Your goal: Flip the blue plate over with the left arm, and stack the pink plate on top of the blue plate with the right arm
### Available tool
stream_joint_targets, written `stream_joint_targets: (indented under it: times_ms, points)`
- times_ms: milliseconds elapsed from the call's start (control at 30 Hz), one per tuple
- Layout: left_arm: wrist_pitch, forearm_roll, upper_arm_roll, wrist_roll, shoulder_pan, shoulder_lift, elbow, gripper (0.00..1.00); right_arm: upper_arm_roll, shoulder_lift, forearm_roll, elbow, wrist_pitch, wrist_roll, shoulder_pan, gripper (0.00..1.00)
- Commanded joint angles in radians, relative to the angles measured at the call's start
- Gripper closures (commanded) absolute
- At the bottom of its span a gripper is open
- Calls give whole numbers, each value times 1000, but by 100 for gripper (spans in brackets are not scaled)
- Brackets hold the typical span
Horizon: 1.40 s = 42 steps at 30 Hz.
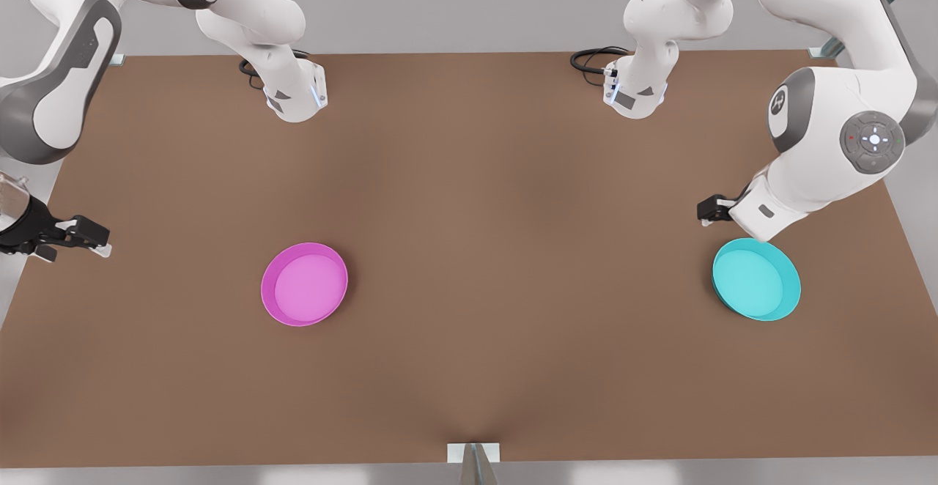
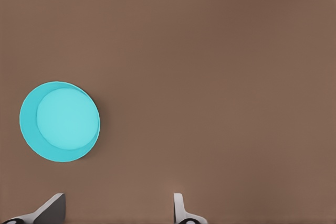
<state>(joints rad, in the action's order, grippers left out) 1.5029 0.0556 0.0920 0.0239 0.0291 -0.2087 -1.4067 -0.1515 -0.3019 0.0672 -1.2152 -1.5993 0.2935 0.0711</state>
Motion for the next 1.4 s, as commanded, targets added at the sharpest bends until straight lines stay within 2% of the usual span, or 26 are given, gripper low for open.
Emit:
stream_joint_targets:
  times_ms: [0, 67, 100, 133, 200, 300, 400, 600, 1033, 1067, 1167, 1200, 1367]
  points:
    - [0, 0, 0, -1, 0, 0, 0, 0, 0, 0, 0, 0, -4, -1, 1, 0]
    - [-6, -25, 0, -4, -41, -14, 2, 0, 0, 0, 0, 0, -10, -1, 0, 0]
    - [3, -115, 2, -25, -130, -59, 6, 0, 0, 0, 0, 0, -10, -1, 0, 0]
    - [3, -192, 2, -54, -251, -149, 41, 0, 0, 0, 0, 0, -10, -1, 0, 0]
    - [69, -230, 11, -240, -399, -294, 69, 0, 3, 0, -1, 0, -8, 1, -2, 0]
    - [233, -232, 45, -481, -531, -429, 87, 0, 1, 1, -7, 2, -2, -5, -45, 0]
    - [296, -275, 51, -587, -652, -569, 160, 0, 1, 0, -6, -1, -1, -2, -62, 0]
    - [370, -286, 35, -674, -704, -687, 158, 0, 0, 0, -3, -3, -1, -5, -60, 0]
    - [376, -307, 40, -660, -703, -732, 153, 0, -3, -2, -1, -4, 1, -2, -50, 0]
    - [376, -307, 40, -659, -703, -732, 153, 4, -3, 0, -1, -7, 1, -2, -51, 0]
    - [375, -303, 38, -656, -703, -733, 153, 50, -6, 0, -1, -9, 2, -2, -48, 0]
    - [376, -301, 38, -654, -703, -736, 153, 53, -6, 0, -1, -9, 2, -2, -48, 0]
    - [376, -296, 38, -650, -703, -749, 153, 53, -8, 1, -3, -9, 4, 1, -48, 0]
